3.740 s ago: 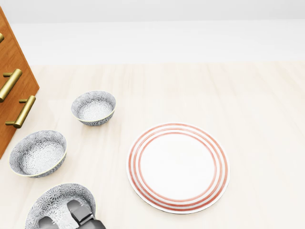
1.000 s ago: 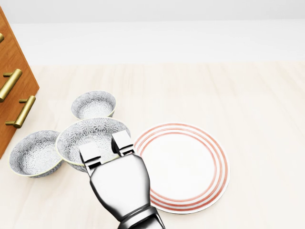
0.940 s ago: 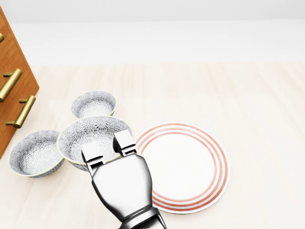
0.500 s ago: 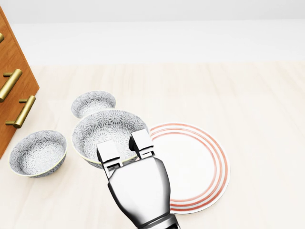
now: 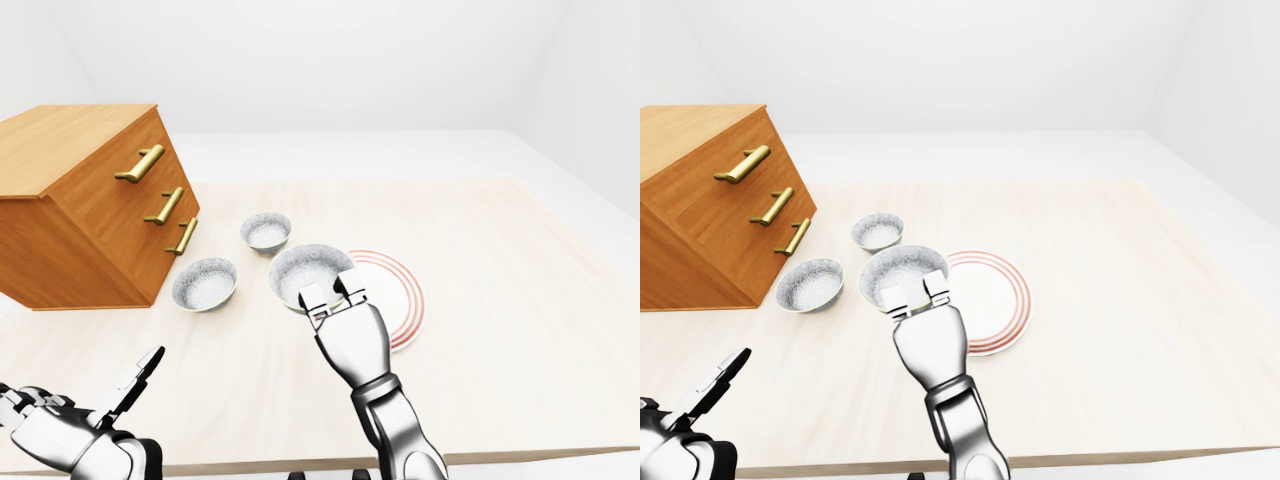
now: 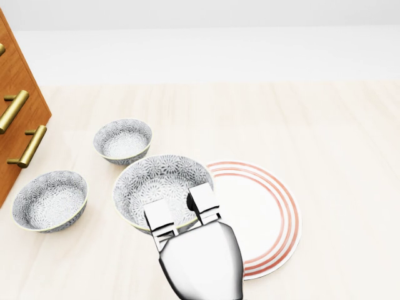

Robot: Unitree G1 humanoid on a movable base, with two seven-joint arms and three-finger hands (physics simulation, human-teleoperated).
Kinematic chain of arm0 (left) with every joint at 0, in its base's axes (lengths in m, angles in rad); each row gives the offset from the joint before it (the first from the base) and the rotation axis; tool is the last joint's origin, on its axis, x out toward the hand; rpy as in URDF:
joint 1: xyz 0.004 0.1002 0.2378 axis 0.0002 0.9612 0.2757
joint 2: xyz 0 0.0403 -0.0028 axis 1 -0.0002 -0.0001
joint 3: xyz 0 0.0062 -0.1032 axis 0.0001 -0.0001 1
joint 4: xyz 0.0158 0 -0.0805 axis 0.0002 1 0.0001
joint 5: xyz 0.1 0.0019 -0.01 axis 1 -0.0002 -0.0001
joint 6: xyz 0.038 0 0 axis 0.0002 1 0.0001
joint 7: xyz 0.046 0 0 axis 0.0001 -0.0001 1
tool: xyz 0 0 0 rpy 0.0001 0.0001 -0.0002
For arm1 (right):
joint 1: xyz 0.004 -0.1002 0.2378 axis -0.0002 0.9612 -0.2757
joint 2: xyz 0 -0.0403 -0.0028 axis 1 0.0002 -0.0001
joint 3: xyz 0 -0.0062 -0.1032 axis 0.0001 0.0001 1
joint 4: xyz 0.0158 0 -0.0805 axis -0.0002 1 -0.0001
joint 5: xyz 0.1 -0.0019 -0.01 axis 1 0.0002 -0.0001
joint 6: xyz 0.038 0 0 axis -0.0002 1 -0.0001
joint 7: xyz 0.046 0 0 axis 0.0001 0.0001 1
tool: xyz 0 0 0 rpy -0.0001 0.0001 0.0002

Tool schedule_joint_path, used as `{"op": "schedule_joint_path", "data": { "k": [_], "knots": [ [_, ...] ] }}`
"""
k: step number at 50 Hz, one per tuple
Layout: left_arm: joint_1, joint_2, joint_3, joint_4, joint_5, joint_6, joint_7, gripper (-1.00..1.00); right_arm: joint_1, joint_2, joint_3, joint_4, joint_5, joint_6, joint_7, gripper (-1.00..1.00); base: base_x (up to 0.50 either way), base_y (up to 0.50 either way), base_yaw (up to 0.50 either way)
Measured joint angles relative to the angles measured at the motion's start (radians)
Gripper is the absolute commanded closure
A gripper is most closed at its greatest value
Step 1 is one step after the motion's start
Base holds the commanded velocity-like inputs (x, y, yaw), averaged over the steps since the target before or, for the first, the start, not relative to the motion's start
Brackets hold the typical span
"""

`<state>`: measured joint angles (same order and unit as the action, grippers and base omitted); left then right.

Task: Put the bowl at the front on the plate.

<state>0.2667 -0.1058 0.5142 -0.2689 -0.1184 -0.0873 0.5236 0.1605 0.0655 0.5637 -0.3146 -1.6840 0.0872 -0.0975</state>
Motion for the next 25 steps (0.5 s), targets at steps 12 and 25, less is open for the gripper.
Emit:
{"op": "schedule_joint_path", "data": {
  "k": [12,25],
  "knots": [
    [0.003,-0.002,0.002,-0.009,-0.002,0.000,0.000,-1.00,0.032,-0.029,0.025,-0.011,0.057,0.000,-0.048,1.00,0.00,0.00,0.00],
    [0.004,-0.004,0.003,-0.014,-0.002,0.000,0.000,-1.00,0.036,-0.038,0.039,-0.006,0.089,0.000,-0.069,1.00,0.00,0.00,0.00]
  ]
}}
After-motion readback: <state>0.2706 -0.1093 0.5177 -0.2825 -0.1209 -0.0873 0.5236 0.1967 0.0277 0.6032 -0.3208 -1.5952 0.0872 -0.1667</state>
